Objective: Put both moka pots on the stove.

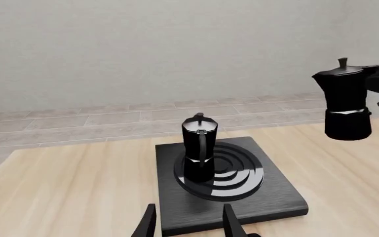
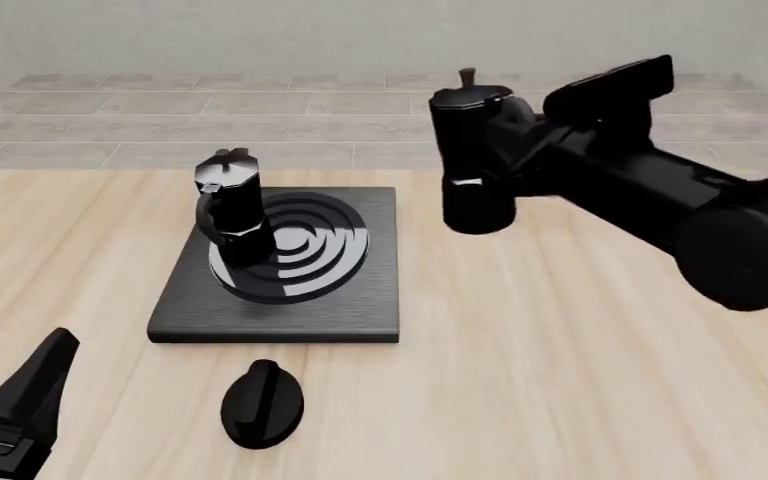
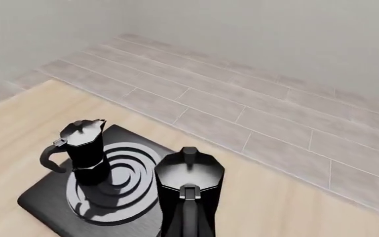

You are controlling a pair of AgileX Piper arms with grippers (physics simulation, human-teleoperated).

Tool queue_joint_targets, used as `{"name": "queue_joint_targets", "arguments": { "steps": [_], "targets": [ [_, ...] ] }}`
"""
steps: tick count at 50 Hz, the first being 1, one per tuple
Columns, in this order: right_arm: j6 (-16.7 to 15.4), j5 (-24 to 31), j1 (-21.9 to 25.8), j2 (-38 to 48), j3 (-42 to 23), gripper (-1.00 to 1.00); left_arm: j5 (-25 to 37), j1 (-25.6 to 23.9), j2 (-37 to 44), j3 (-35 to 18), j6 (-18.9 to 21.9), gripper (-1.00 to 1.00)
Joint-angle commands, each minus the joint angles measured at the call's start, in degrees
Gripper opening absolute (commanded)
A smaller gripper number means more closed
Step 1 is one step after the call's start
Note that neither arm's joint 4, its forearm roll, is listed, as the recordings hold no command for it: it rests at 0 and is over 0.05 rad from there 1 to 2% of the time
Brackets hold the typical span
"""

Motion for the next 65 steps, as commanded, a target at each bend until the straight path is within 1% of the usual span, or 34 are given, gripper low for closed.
{"name": "queue_joint_targets", "arguments": {
  "steps": [1,18,29,34,45,65],
  "targets": [
    [0.0,-2.7,3.7,4.4,-5.6,-1.00,0.0,0.0,0.0,0.0,0.0,1.00],
    [0.1,-4.6,7.2,12.4,-12.2,-1.00,0.0,0.0,0.0,0.0,0.0,1.00],
    [0.9,-6.5,9.0,17.9,-16.2,-1.00,0.0,0.0,0.0,0.0,0.0,1.00],
    [0.9,-6.9,9.2,19.5,-17.7,-1.00,0.0,0.0,0.0,0.0,0.0,1.00],
    [1.8,-7.0,9.6,25.5,-23.4,-1.00,0.0,0.0,0.0,0.0,0.0,1.00],
    [3.0,-6.7,9.3,32.0,-29.8,-1.00,0.0,0.0,0.0,0.0,0.0,1.00]
  ]
}}
